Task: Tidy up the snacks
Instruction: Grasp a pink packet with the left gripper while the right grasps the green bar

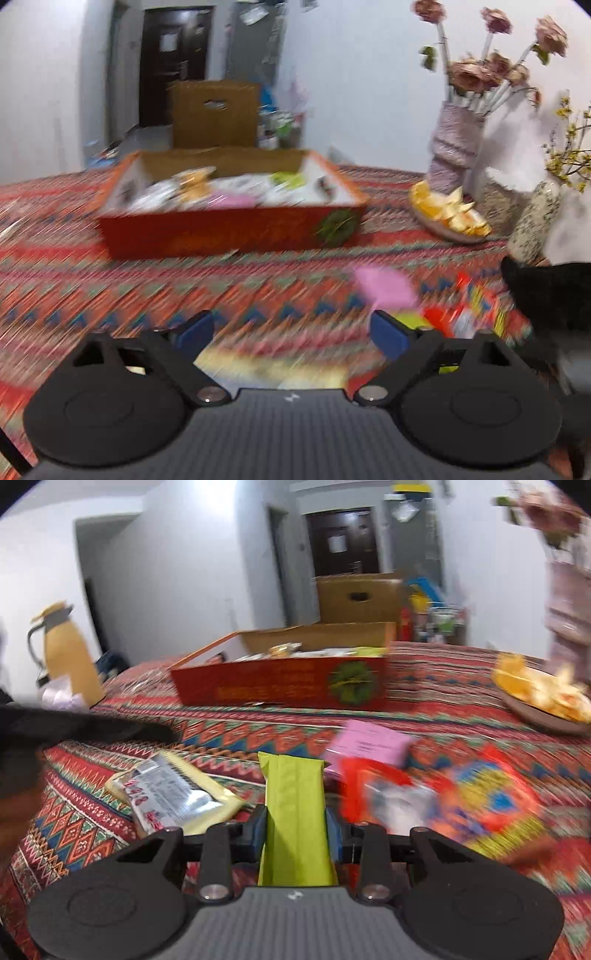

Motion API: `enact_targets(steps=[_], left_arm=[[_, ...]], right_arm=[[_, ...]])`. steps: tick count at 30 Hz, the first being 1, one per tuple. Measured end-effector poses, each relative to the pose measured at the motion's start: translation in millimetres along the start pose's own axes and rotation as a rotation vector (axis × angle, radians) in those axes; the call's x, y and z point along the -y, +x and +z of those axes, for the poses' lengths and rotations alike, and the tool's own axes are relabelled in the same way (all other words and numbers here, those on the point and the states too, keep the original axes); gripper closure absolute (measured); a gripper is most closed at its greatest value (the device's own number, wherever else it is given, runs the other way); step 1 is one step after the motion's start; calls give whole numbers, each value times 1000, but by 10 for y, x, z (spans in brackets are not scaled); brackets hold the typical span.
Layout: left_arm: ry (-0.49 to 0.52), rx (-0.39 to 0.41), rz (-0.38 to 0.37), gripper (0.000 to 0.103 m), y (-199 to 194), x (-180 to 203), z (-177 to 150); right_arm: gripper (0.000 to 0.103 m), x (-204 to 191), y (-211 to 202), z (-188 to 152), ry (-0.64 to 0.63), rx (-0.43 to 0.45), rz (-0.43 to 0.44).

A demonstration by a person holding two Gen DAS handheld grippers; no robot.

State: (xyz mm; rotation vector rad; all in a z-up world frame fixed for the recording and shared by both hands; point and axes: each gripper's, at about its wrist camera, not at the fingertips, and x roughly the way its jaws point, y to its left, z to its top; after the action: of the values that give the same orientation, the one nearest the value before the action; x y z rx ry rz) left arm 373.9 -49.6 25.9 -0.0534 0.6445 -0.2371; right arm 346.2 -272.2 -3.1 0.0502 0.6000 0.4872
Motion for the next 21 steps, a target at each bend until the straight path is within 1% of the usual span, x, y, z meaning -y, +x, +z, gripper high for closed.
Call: enact_targets(steps=[1, 2, 3, 4, 5, 7, 9, 10, 11, 12, 13, 14, 15, 16, 17, 18, 21], left_arm=[[19, -5, -27, 22, 151, 99, 73], [41, -18, -38, 27, 310, 220, 141], [81, -27, -54, 29, 478, 348, 191], [118, -34, -76, 29, 632, 454, 225], [134, -55, -87, 29, 795, 548, 251], [139, -114, -85, 29, 1095, 704, 285], [157, -133, -101, 27, 1298, 843, 258], [166, -142, -70, 24, 1370, 896, 232], [181, -149, -42, 24, 1423, 949, 196], [190, -162, -31, 26, 1458, 987, 155], [192, -170, -30, 33, 1469, 996, 113], [207, -145, -24, 42, 1432, 998, 72], [219, -144, -28, 41, 1381, 986, 51], [208, -161, -30, 41, 1333, 953, 45], [182, -178, -29, 41, 1259, 899, 45], [156, -172, -32, 41, 1131, 830, 42], [109, -101, -26, 41, 613, 602, -8]], right_arm=[[71, 62, -123, -46, 21, 11, -16], [71, 120, -248, -92, 46, 21, -26], [71, 156, -344, -131, 63, 24, -39], [71, 171, -465, -173, 74, 30, -56], [71, 183, -577, -211, 78, 37, -68], [71, 217, -811, -281, 100, 59, -84], [71, 284, -995, -318, 126, 81, -114], [71, 329, -1075, -328, 141, 96, -135], [71, 355, -1117, -326, 149, 106, -151], [71, 391, -1160, -326, 156, 116, -168], [71, 424, -1193, -329, 162, 125, -183], [71, 463, -1225, -338, 168, 131, -190], [71, 493, -1236, -331, 171, 136, -192], [71, 506, -1240, -323, 170, 140, -190], [71, 505, -1240, -302, 169, 144, -187], [71, 508, -1238, -297, 167, 149, -179], [71, 459, -1180, -275, 158, 159, -149]])
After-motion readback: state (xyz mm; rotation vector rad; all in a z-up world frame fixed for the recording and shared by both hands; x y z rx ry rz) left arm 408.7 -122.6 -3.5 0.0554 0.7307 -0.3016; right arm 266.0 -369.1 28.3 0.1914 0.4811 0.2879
